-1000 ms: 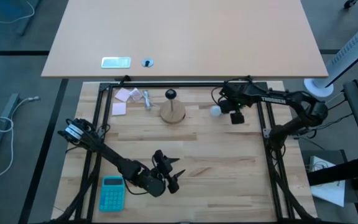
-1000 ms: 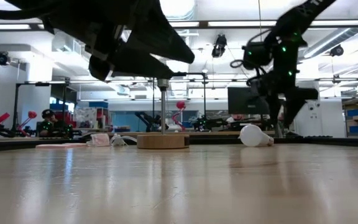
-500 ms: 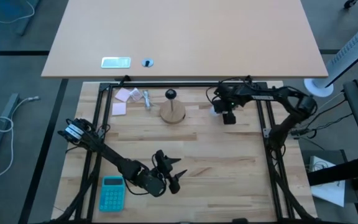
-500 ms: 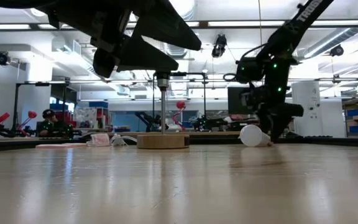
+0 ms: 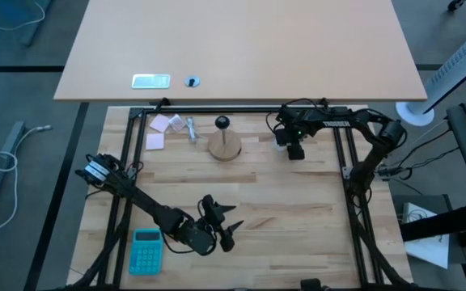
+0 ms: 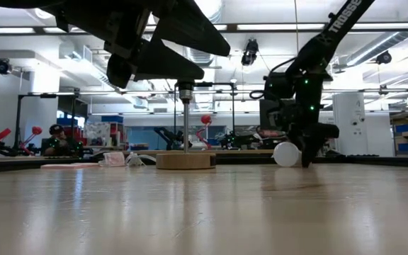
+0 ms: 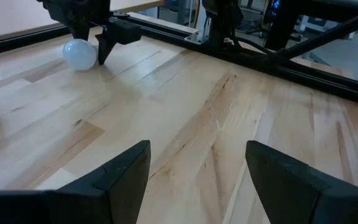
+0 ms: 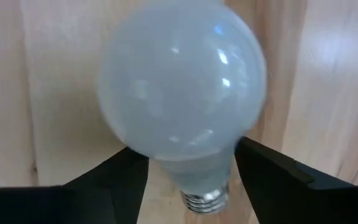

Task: Screw lightbulb
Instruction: Insert the lightbulb into the lamp

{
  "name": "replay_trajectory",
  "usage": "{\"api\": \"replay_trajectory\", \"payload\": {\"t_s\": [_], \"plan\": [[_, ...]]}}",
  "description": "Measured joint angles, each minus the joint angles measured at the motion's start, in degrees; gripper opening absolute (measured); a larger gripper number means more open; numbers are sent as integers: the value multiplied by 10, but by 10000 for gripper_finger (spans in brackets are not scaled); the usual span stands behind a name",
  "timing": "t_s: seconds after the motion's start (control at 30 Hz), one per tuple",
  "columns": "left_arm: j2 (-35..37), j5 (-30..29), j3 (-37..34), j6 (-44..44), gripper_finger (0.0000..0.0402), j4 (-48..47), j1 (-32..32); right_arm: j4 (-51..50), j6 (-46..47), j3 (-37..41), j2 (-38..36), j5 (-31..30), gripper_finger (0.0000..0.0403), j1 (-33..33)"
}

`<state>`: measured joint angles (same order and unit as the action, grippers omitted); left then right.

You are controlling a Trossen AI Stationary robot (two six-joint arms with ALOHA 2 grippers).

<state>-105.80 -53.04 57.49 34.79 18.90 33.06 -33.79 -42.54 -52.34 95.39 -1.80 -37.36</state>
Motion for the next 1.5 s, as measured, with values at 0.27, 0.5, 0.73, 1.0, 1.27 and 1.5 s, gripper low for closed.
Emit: {"api": "replay_trajectory", "payload": {"t_s": [0.27,0.5,0.73,1.0,1.27,1.5], "plan": [[0,0,0,-3,256,0,0,-17,0,1,-8,-1,204,-20],[0,0,0,-8,256,0,0,-16,-2,1,-6,2,207,-21],[0,0,0,-9,256,0,0,-10,13,1,-6,3,190,-23],[0,0,0,-9,256,0,0,-14,15,2,-6,3,157,-24],[0,-4,0,-9,256,1,0,-13,15,4,-6,2,119,-25],[0,-18,0,-13,256,6,0,-11,16,9,-7,2,111,-24]]}}
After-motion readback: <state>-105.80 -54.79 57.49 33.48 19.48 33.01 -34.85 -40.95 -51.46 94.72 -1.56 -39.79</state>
